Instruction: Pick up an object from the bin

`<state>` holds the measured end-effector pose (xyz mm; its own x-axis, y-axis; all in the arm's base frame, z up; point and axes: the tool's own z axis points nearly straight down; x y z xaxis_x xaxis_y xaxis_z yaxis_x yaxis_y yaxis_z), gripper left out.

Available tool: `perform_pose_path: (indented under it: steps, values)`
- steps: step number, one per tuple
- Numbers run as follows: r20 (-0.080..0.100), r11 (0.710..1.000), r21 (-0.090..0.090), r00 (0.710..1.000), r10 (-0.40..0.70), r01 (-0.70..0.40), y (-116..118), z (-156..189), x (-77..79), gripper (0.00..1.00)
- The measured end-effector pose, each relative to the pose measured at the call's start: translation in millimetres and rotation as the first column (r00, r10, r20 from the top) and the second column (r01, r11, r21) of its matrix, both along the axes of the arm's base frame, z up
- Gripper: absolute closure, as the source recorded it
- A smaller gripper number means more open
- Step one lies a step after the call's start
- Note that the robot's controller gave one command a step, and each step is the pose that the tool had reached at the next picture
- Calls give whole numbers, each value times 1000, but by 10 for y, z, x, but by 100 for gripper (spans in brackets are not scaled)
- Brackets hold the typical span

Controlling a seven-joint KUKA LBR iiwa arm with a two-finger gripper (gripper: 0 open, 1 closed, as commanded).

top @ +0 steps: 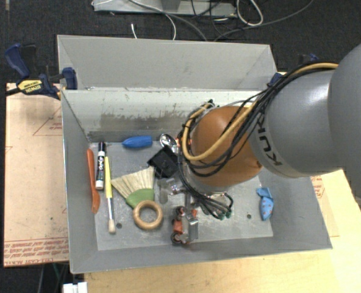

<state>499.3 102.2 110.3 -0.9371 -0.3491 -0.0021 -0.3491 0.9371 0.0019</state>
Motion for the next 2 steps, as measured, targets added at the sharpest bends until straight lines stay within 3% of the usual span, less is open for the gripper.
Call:
perform_pose_path:
  steps: [1, 2]
  values:
    - [0, 995, 0, 995, 99, -99, -106, 42, -144, 0]
    - [-1, 931, 0, 931, 366, -366, -174, 0, -160, 0]
